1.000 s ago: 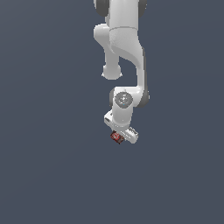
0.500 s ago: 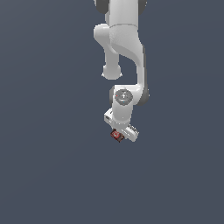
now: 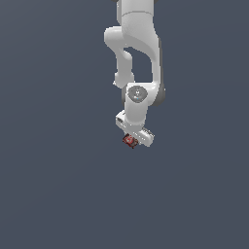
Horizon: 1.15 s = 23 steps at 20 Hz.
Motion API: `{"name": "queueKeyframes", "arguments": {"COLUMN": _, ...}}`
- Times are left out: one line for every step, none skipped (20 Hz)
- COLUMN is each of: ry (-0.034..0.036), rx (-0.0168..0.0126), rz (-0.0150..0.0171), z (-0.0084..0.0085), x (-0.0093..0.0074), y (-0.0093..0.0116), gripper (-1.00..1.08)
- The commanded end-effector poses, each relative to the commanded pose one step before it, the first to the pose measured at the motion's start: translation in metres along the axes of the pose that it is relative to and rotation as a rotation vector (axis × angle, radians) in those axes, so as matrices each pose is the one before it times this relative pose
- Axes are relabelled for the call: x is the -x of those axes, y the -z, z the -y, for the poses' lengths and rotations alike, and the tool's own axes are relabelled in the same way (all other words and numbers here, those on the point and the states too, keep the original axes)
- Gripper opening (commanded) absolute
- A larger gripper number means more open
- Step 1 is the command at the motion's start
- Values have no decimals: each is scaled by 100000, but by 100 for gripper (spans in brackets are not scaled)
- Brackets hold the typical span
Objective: Pick up the object and move it to a goal position.
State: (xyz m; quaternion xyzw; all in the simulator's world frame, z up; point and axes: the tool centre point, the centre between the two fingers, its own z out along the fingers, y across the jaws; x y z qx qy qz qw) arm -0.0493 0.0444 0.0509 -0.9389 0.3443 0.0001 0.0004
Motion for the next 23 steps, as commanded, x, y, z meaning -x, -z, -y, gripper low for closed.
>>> {"name": "queueKeyframes", "arguments": {"ry": 13, "rx": -60, "rz": -29, "z": -942, "x": 1153, "y": 1113, "gripper": -100}}
{"name": "queueKeyframes", "arguments": {"ry": 0, "rx": 0, "rz": 0, "z": -419, "x": 507, "y": 488, "gripper": -100}}
{"name": "queueKeyframes", "arguments": {"ry": -10, "rx": -19, "rz": 66, "z": -421, "x": 496, "y": 469, "gripper": -100}}
{"name": "queueKeyframes", "arguments": {"ry": 0, "rx": 0, "rz": 0, "z": -399, "x": 484, "y": 470, "gripper": -100}}
{"name": "queueKeyframes", "arguments": {"ry": 0, "rx": 0, "rz": 0, "z": -382, "x": 463, "y": 453, "gripper": -100}}
{"name": "queueKeyframes", "arguments": {"ry": 0, "rx": 0, "rz": 0, "z": -364, "x": 441, "y": 434, "gripper": -100}}
{"name": "queueKeyframes", "arguments": {"ry": 0, "rx": 0, "rz": 0, "z": -345, "x": 418, "y": 414, "gripper": -100}}
{"name": "queueKeyframes", "arguments": {"ry": 0, "rx": 0, "rz": 0, "z": -325, "x": 395, "y": 394, "gripper": -100}}
{"name": "queueKeyframes", "arguments": {"ry": 0, "rx": 0, "rz": 0, "z": -305, "x": 370, "y": 372, "gripper": -100}}
{"name": "queueKeyframes", "arguments": {"ry": 0, "rx": 0, "rz": 0, "z": -284, "x": 344, "y": 350, "gripper": -100}}
{"name": "queueKeyframes", "arguments": {"ry": 0, "rx": 0, "rz": 0, "z": -263, "x": 318, "y": 327, "gripper": -100}}
{"name": "queueKeyframes", "arguments": {"ry": 0, "rx": 0, "rz": 0, "z": -241, "x": 291, "y": 303, "gripper": -100}}
{"name": "queueKeyframes", "arguments": {"ry": -16, "rx": 42, "rz": 20, "z": -220, "x": 255, "y": 256, "gripper": -100}}
{"name": "queueKeyframes", "arguments": {"ry": 0, "rx": 0, "rz": 0, "z": -196, "x": 235, "y": 252, "gripper": -100}}
{"name": "queueKeyframes", "arguments": {"ry": 0, "rx": 0, "rz": 0, "z": -173, "x": 207, "y": 226, "gripper": -100}}
{"name": "queueKeyframes", "arguments": {"ry": -3, "rx": 30, "rz": -38, "z": -149, "x": 184, "y": 202, "gripper": -100}}
{"name": "queueKeyframes", "arguments": {"ry": 0, "rx": 0, "rz": 0, "z": -130, "x": 154, "y": 174, "gripper": -100}}
{"name": "queueKeyframes", "arguments": {"ry": 0, "rx": 0, "rz": 0, "z": -109, "x": 129, "y": 147, "gripper": -100}}
{"name": "queueKeyframes", "arguments": {"ry": 0, "rx": 0, "rz": 0, "z": -89, "x": 105, "y": 121, "gripper": -100}}
{"name": "queueKeyframes", "arguments": {"ry": 0, "rx": 0, "rz": 0, "z": -68, "x": 81, "y": 94, "gripper": -100}}
{"name": "queueKeyframes", "arguments": {"ry": -7, "rx": 36, "rz": -33, "z": -47, "x": 59, "y": 66, "gripper": -100}}
{"name": "queueKeyframes", "arguments": {"ry": 0, "rx": 0, "rz": 0, "z": -29, "x": 34, "y": 40, "gripper": -100}}
{"name": "queueKeyframes", "arguments": {"ry": 0, "rx": 0, "rz": 0, "z": -10, "x": 11, "y": 13, "gripper": -100}}
